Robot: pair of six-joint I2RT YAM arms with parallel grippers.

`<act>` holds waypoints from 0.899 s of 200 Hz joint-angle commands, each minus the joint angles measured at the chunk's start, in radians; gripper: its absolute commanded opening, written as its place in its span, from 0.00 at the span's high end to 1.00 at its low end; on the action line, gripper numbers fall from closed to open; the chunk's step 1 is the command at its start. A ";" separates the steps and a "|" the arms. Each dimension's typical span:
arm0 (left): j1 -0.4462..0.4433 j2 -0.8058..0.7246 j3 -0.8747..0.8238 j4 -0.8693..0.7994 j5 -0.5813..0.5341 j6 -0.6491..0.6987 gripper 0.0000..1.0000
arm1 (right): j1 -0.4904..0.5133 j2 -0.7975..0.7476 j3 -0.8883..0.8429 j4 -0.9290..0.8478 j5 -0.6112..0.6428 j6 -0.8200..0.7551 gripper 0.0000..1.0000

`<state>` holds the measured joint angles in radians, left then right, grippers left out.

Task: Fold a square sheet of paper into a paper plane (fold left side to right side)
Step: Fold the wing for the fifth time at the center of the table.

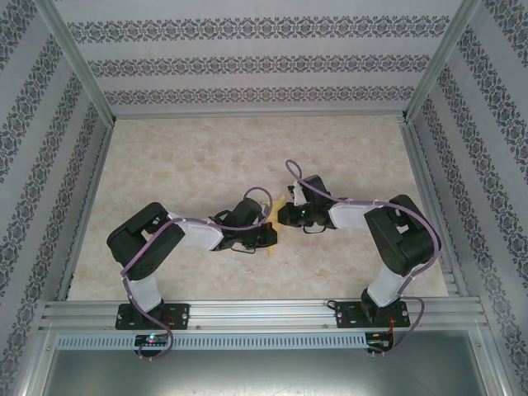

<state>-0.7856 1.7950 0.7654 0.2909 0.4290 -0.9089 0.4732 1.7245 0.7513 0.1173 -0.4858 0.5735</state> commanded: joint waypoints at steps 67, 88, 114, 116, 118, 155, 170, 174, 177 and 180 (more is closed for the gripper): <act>-0.021 0.011 -0.020 -0.133 -0.031 0.024 1.00 | -0.051 0.099 0.091 -0.015 0.038 -0.051 0.93; -0.021 0.014 -0.020 -0.134 -0.030 0.024 1.00 | -0.072 0.123 0.116 -0.031 0.051 -0.066 0.93; -0.022 0.010 -0.023 -0.134 -0.031 0.023 1.00 | -0.098 0.150 0.153 -0.056 0.061 -0.087 0.93; -0.023 0.010 -0.023 -0.134 -0.031 0.024 1.00 | -0.098 0.151 0.155 -0.057 0.061 -0.087 0.93; -0.023 0.010 -0.022 -0.135 -0.031 0.024 1.00 | -0.100 0.153 0.158 -0.057 0.062 -0.088 0.93; -0.022 0.010 -0.021 -0.136 -0.032 0.023 1.00 | -0.134 0.190 0.211 -0.072 0.054 -0.098 0.93; -0.023 0.009 -0.022 -0.136 -0.031 0.022 1.00 | -0.145 0.208 0.238 -0.084 0.049 -0.101 0.93; -0.022 0.009 -0.021 -0.135 -0.031 0.022 1.00 | -0.149 0.213 0.244 -0.086 0.048 -0.101 0.93; -0.023 0.009 -0.023 -0.136 -0.031 0.022 1.00 | -0.151 0.216 0.247 -0.088 0.046 -0.101 0.93; -0.023 0.009 -0.022 -0.136 -0.031 0.021 1.00 | -0.153 0.219 0.254 -0.088 0.043 -0.102 0.93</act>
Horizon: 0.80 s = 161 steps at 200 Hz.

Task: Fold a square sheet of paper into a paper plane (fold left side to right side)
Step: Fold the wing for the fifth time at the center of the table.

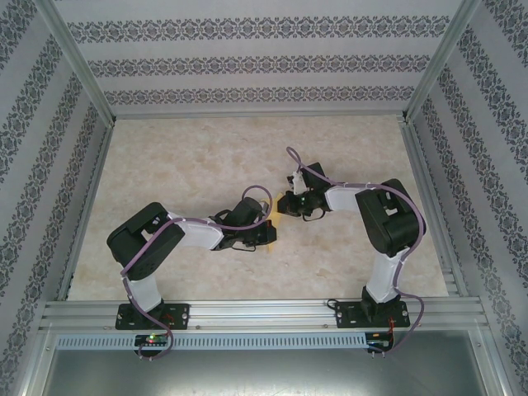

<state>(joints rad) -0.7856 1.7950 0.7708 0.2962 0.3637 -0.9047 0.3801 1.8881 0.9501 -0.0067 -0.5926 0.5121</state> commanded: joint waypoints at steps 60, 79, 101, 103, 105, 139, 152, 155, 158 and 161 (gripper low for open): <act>-0.024 0.009 -0.031 -0.134 0.034 0.016 1.00 | -0.089 0.103 0.138 -0.001 0.142 -0.054 0.93; -0.024 0.007 -0.032 -0.135 0.034 0.016 1.00 | -0.104 0.123 0.158 -0.014 0.154 -0.060 0.93; -0.024 0.001 -0.034 -0.136 0.031 0.017 1.00 | -0.124 0.136 0.186 -0.028 0.162 -0.067 0.93; -0.024 0.001 -0.033 -0.138 0.032 0.016 1.00 | -0.126 0.137 0.189 -0.029 0.163 -0.068 0.93; -0.024 0.000 -0.034 -0.138 0.031 0.016 1.00 | -0.127 0.137 0.191 -0.033 0.162 -0.069 0.93; -0.026 -0.003 -0.027 -0.137 0.028 0.018 1.00 | -0.133 0.067 0.205 -0.057 0.164 -0.076 0.93; -0.027 -0.003 -0.025 -0.135 0.028 0.018 1.00 | -0.133 0.025 0.189 -0.059 0.168 -0.075 0.93; -0.027 -0.004 -0.024 -0.135 0.027 0.018 1.00 | -0.131 0.014 0.184 -0.059 0.166 -0.075 0.93; -0.027 -0.003 -0.025 -0.134 0.026 0.018 1.00 | -0.130 0.004 0.179 -0.059 0.164 -0.074 0.93; -0.027 -0.005 -0.025 -0.134 0.026 0.018 1.00 | -0.129 -0.006 0.171 -0.059 0.161 -0.070 0.92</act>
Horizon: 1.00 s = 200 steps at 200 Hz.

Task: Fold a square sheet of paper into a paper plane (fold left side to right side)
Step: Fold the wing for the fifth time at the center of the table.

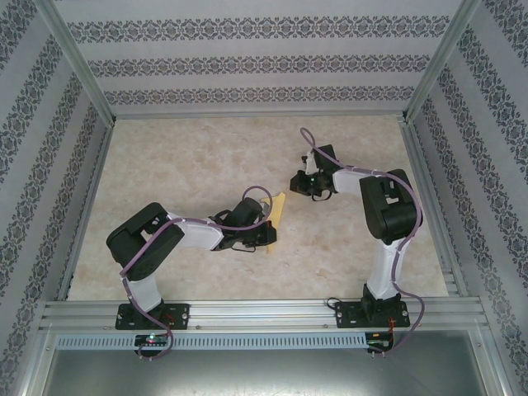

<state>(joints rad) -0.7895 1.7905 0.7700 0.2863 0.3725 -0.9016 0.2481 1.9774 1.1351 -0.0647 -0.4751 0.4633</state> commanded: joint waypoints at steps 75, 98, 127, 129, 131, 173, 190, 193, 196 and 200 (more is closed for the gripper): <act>-0.028 -0.002 -0.010 -0.134 0.011 0.021 1.00 | 0.163 -0.246 -0.283 0.212 -0.086 0.178 0.92; -0.028 -0.002 -0.008 -0.133 0.011 0.022 1.00 | 0.200 -0.214 -0.275 0.203 -0.077 0.181 0.92; -0.029 -0.016 -0.008 -0.131 0.008 0.023 1.00 | 0.207 -0.149 -0.242 0.155 -0.042 0.170 0.92; -0.030 -0.018 -0.008 -0.131 0.008 0.024 1.00 | 0.207 -0.145 -0.240 0.150 -0.040 0.168 0.92; -0.030 -0.020 -0.006 -0.130 0.009 0.023 1.00 | 0.208 -0.140 -0.238 0.146 -0.037 0.167 0.92; -0.029 -0.083 -0.004 -0.134 0.008 0.037 0.92 | 0.209 -0.089 -0.207 0.040 0.009 0.140 0.92; -0.030 -0.112 0.001 -0.129 0.019 0.039 0.88 | 0.208 -0.076 -0.191 -0.002 0.017 0.122 0.92; -0.030 -0.118 0.000 -0.128 0.020 0.040 0.88 | 0.209 -0.075 -0.189 -0.007 0.019 0.121 0.92; -0.030 -0.123 0.001 -0.127 0.024 0.040 0.87 | 0.209 -0.075 -0.189 -0.013 0.022 0.119 0.92; -0.029 -0.130 0.000 -0.127 0.026 0.040 0.86 | 0.210 -0.074 -0.187 -0.019 0.022 0.116 0.92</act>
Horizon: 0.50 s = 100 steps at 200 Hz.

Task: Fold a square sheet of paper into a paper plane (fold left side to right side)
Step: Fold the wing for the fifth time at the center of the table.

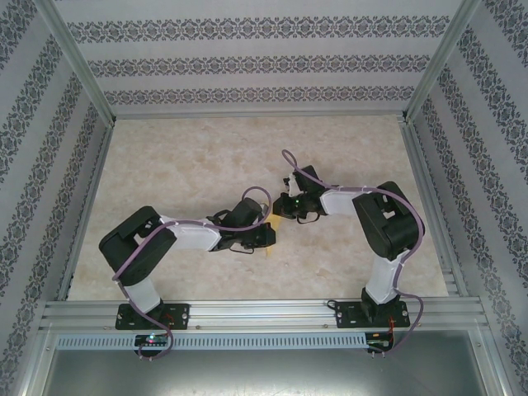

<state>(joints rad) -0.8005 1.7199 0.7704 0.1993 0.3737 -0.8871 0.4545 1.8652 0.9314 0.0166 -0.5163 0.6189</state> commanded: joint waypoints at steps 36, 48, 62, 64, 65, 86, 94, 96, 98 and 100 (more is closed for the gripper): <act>-0.018 -0.104 -0.004 -0.058 0.077 0.011 0.82 | 0.004 0.038 0.031 -0.136 0.070 -0.053 0.92; -0.019 -0.100 -0.008 -0.046 0.107 -0.007 0.82 | 0.006 0.038 0.034 -0.140 0.074 -0.055 0.92; -0.020 -0.085 -0.008 -0.025 0.145 -0.028 0.82 | 0.007 0.038 0.037 -0.146 0.078 -0.057 0.92; -0.020 -0.083 -0.009 -0.021 0.149 -0.030 0.82 | 0.007 0.040 0.037 -0.146 0.078 -0.056 0.92; -0.020 -0.081 -0.008 -0.020 0.151 -0.030 0.82 | 0.007 0.040 0.037 -0.146 0.079 -0.057 0.92; -0.023 -0.054 -0.007 -0.011 0.155 -0.039 0.82 | 0.010 0.044 0.041 -0.151 0.081 -0.059 0.92; -0.024 -0.044 -0.008 -0.014 0.143 -0.040 0.82 | 0.010 0.046 0.042 -0.155 0.081 -0.060 0.92; -0.025 -0.043 -0.009 -0.015 0.141 -0.040 0.82 | 0.010 0.046 0.041 -0.155 0.081 -0.059 0.92; -0.025 -0.041 -0.010 -0.015 0.138 -0.039 0.82 | 0.011 0.045 0.041 -0.155 0.082 -0.060 0.92; -0.025 -0.039 -0.010 -0.016 0.134 -0.040 0.82 | 0.012 0.047 0.042 -0.155 0.082 -0.060 0.92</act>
<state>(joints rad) -0.8059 1.6482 0.7689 0.1833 0.4965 -0.9035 0.4564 1.8736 0.9718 -0.0582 -0.5014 0.5842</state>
